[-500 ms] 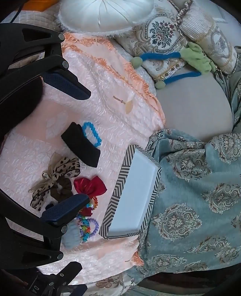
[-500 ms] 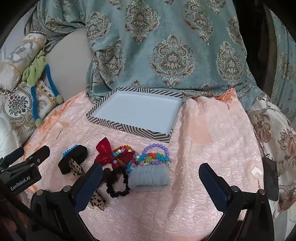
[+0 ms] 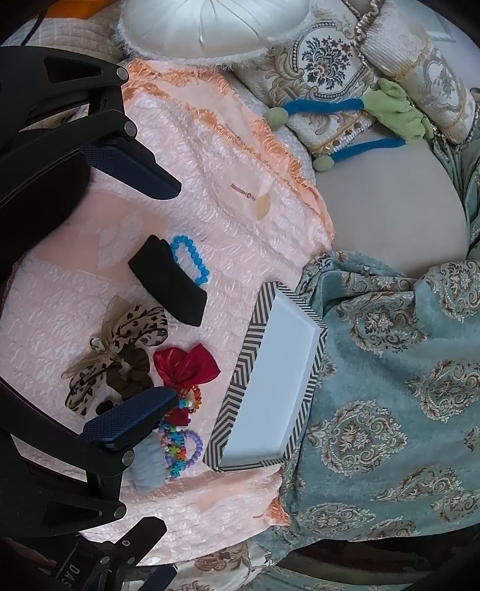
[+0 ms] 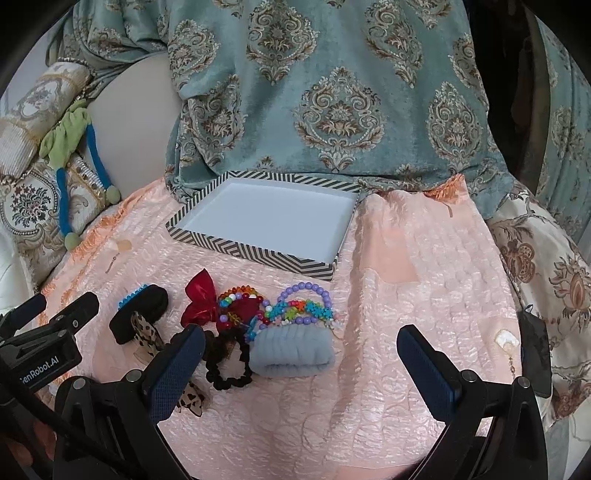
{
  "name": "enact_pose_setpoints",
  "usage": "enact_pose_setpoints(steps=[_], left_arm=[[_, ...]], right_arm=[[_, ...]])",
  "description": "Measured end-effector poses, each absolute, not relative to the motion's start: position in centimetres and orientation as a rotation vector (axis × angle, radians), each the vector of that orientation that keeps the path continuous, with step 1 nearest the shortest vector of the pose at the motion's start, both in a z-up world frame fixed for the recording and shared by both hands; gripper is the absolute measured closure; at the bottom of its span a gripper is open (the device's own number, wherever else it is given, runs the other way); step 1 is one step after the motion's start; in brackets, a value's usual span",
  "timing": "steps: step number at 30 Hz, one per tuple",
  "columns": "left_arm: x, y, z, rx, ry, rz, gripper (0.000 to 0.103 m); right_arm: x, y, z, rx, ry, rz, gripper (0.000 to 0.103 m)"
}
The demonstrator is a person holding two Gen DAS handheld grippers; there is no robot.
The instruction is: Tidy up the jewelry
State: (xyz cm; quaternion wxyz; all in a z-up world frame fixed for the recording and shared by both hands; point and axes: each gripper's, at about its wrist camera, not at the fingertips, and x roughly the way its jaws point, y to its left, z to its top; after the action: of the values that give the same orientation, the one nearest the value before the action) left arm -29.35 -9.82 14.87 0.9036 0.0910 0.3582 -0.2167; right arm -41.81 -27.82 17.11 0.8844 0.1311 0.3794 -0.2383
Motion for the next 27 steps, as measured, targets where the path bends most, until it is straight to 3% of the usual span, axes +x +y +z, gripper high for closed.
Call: enact_pose_setpoints(steps=[13,27], left_arm=[[-28.8,-9.0,14.4,0.072,0.779,-0.452,0.001],[-28.8,-9.4,14.1,0.13,0.758,-0.431,0.001]], right_arm=[[-41.8,-28.2,16.3,0.226,0.806,-0.524,0.0],[-41.8,-28.5,15.9,0.254,0.821,-0.516,0.0]])
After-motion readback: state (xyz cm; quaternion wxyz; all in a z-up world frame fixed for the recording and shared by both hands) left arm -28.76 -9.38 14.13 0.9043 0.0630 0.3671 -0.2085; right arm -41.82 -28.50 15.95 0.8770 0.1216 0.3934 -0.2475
